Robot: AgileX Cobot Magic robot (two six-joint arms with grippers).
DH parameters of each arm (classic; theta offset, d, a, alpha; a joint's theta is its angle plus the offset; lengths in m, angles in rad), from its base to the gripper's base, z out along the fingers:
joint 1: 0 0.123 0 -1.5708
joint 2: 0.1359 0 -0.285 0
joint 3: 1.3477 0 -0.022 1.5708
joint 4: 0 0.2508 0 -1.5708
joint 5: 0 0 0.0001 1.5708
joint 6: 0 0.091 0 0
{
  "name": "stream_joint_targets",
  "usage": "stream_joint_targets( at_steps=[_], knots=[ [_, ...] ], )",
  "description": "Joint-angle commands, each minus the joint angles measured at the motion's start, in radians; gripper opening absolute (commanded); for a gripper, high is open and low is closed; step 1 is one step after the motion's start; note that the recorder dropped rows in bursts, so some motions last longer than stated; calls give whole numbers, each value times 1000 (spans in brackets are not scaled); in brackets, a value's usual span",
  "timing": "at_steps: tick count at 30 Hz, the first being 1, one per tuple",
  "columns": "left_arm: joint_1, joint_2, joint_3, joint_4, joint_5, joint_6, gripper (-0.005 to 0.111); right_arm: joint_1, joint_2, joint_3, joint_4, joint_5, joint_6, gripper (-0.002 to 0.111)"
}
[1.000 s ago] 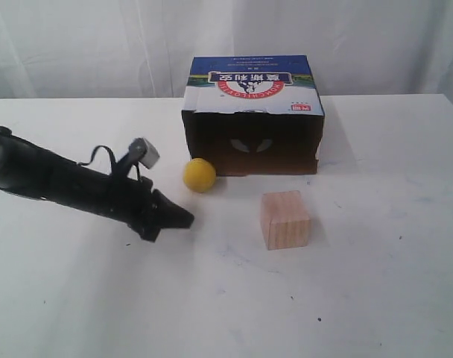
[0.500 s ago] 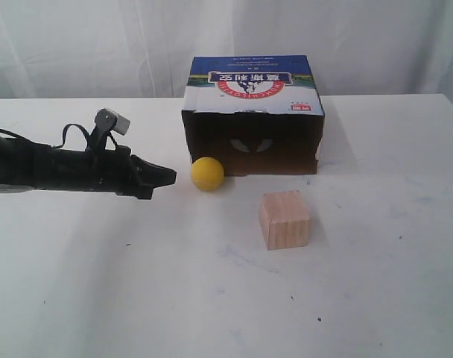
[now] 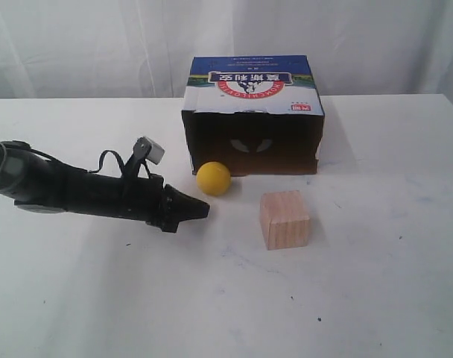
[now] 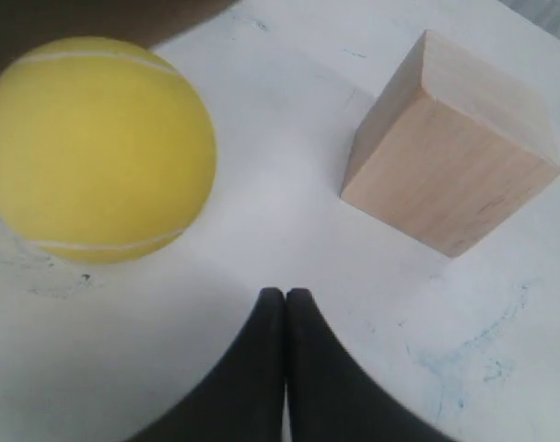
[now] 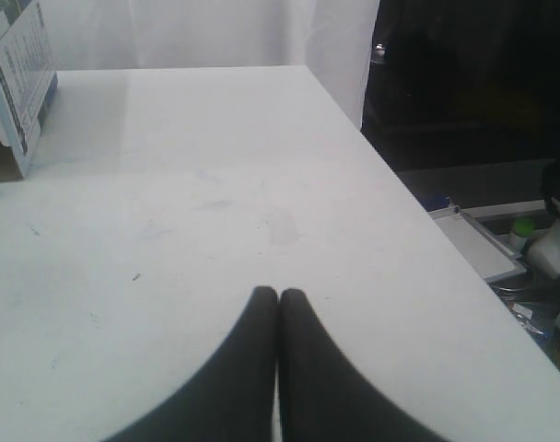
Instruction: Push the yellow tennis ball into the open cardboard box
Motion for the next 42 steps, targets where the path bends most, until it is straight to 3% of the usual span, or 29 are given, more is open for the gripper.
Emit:
stream_joint_targets(
  at_steps=[1,13,17,18,19,22,25,32,36,42],
  knots=[
    [1,2,-16,-38,20,162,0,0,-6,2,-4,-11,2,0],
    [-1,60,-142,-45,33,163,0,0,-6,2,-4,-13,2,0],
    [-1,130,-405,-56,19,150,0,0,-6,2,-4,-11,2,0],
    [8,117,-464,-56,85,23,0,0,-6,2,-4,-11,2,0],
    [20,84,-460,20,186,-80,0,0,-6,2,-4,-11,2,0],
    [22,12,-343,142,138,-101,0,0,-6,2,-4,-11,2,0],
    [22,-15,-207,140,135,-60,0,0,-6,2,-4,-13,2,0],
    [22,-29,-90,99,83,-46,0,0,-6,2,-4,-13,2,0],
    [22,-106,-13,-6,-129,-41,0,0,-6,2,-4,-13,2,0],
    [22,-301,84,-56,-801,-68,0,0,-6,2,-4,-13,2,0]
  ],
)
